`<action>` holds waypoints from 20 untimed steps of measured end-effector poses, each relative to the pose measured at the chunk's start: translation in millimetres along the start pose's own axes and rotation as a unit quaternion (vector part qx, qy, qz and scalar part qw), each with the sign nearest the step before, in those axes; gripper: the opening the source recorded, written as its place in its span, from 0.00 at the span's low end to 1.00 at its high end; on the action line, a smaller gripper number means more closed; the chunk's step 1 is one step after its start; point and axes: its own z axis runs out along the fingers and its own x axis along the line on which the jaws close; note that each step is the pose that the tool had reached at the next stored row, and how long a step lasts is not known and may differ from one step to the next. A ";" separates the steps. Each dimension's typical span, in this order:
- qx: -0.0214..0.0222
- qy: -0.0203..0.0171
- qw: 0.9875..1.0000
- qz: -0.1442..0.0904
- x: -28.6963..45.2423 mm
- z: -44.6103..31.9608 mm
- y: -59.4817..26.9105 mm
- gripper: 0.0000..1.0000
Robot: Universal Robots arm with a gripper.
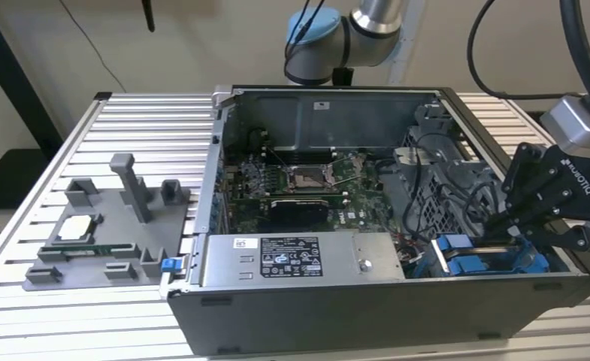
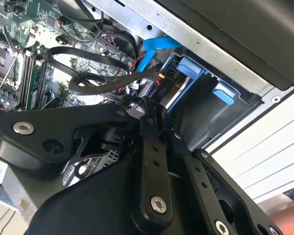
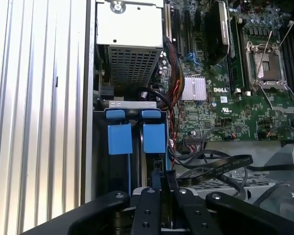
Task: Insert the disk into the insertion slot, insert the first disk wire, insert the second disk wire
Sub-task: 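Insert the second disk wire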
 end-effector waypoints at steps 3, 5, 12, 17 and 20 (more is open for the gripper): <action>0.004 0.000 1.000 -0.001 -0.1 0.6 1.2 0.00; 0.005 0.000 1.000 -0.001 -0.4 1.6 2.1 0.00; 0.005 0.001 1.000 -0.001 -0.6 5.7 3.6 1.00; 0.005 0.001 1.000 -0.001 -3.9 -13.6 8.4 1.00; 0.005 0.001 1.000 -0.001 -6.1 -26.8 11.6 1.00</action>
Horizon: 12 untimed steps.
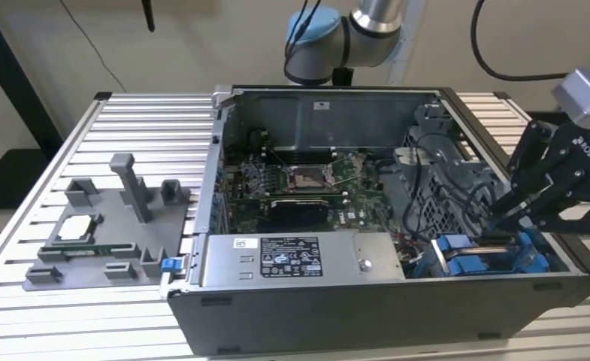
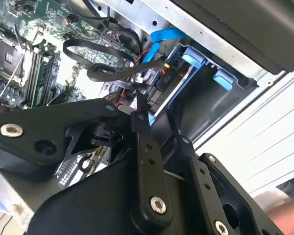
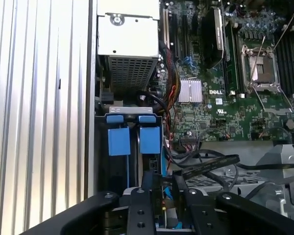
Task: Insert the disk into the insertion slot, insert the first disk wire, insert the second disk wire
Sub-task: 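Insert the second disk wire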
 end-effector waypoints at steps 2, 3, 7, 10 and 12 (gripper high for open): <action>0.000 0.000 1.000 0.000 -1.2 -7.2 1.7 1.00; 0.000 0.000 1.000 0.000 -1.7 -10.5 2.5 1.00; 0.000 0.000 1.000 0.000 -3.2 -18.8 4.4 1.00; -0.001 0.000 1.000 0.000 -3.3 -20.0 4.7 1.00; -0.002 0.000 1.000 0.000 -3.4 -20.1 4.7 1.00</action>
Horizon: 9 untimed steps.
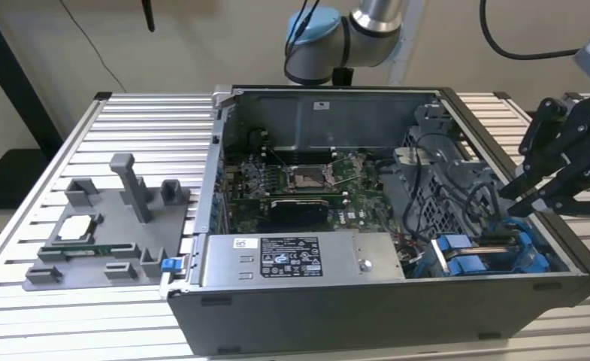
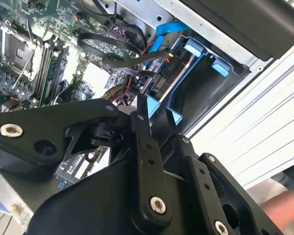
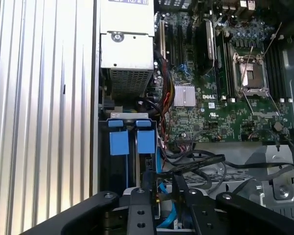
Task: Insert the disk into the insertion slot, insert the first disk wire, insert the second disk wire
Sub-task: 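Insert the second disk wire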
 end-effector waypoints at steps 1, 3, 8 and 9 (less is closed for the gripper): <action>0.000 0.000 1.000 0.000 0.0 -0.1 0.0 1.00; -0.001 0.000 1.000 0.000 0.0 -0.1 0.0 1.00; -0.003 0.000 1.000 0.000 0.0 -0.1 0.0 1.00; -0.003 0.000 1.000 0.001 0.0 -0.1 0.0 1.00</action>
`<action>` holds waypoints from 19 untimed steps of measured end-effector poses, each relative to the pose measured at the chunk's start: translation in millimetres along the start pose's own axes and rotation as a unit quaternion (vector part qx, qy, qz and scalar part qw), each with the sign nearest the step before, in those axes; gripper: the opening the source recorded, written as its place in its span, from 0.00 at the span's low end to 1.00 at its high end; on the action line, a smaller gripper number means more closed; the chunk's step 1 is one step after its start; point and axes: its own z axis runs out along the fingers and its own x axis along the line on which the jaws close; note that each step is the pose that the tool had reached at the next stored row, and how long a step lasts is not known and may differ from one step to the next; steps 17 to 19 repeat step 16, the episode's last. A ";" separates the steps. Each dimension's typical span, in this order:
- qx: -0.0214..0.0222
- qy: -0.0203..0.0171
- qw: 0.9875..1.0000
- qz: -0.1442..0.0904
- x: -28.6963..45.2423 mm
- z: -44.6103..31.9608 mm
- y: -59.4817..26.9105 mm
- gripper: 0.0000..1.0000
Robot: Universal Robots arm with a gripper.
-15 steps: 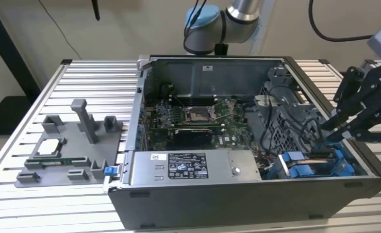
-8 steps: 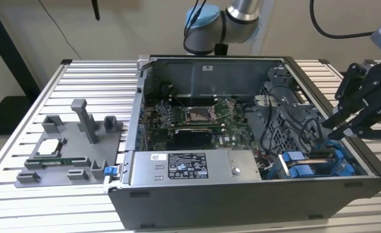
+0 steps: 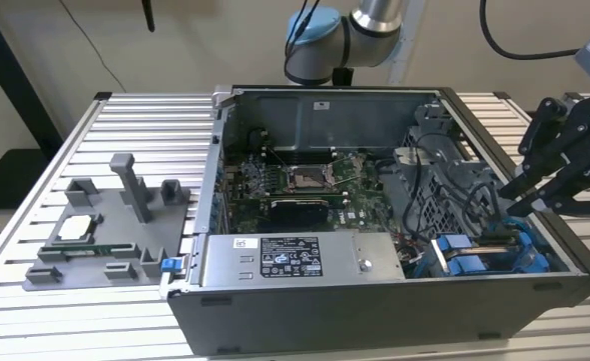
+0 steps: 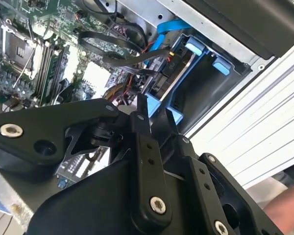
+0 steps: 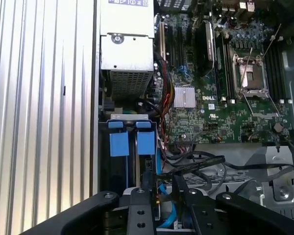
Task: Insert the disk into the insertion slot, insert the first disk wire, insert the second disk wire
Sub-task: 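Insert the second disk wire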
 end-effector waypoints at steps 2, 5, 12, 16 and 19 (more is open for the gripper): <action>-0.001 0.000 1.000 0.000 0.0 0.0 0.0 1.00; -0.002 0.000 1.000 0.000 0.0 0.1 0.0 1.00; -0.004 0.000 1.000 0.001 0.0 0.0 0.0 1.00; -0.006 0.000 1.000 0.001 0.0 0.0 0.0 1.00; -0.006 0.000 1.000 0.001 0.0 0.0 0.0 1.00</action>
